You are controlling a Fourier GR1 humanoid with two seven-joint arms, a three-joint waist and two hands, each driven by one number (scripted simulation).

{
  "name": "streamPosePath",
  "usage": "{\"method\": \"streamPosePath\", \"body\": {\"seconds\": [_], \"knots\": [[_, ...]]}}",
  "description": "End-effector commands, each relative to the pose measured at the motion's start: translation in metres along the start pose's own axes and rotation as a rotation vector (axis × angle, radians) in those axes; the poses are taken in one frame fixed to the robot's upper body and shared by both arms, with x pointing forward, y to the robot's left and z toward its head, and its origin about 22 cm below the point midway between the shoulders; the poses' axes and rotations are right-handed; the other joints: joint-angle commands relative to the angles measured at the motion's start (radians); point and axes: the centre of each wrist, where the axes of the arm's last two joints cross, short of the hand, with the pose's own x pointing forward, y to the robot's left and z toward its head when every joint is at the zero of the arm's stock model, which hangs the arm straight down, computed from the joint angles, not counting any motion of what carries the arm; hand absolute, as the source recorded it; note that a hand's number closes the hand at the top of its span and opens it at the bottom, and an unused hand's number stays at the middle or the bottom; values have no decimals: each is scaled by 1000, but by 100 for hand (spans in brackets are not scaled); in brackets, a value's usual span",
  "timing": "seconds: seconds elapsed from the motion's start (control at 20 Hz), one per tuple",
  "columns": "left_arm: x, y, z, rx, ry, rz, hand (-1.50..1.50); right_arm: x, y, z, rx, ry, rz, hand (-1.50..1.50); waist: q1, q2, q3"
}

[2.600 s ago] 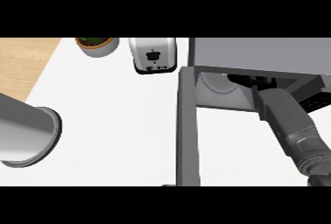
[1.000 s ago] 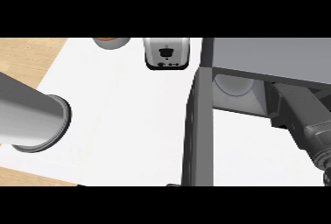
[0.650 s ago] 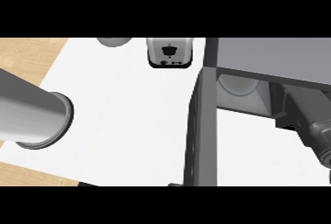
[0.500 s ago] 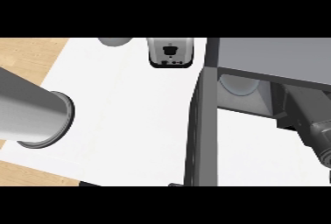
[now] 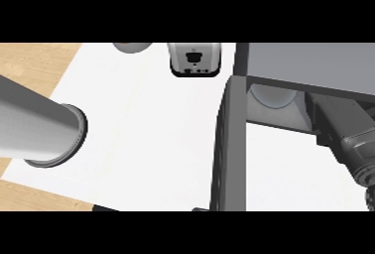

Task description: Pick up the milk, place it into the microwave and close the microwave

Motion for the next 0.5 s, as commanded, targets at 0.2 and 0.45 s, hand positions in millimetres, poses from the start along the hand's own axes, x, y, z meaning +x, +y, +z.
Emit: {"method": "streamPosePath", "body": {"seconds": [0.2,0.45], "knots": [[-11,2,-6,-10,41,16,-150,53,45,-22,24,-29,30,-150,15,-16,-29],[-13,2,-7,-42,53,11,-150,68,64,-24,30,-60,-4,-150,18,-26,-29]]}}
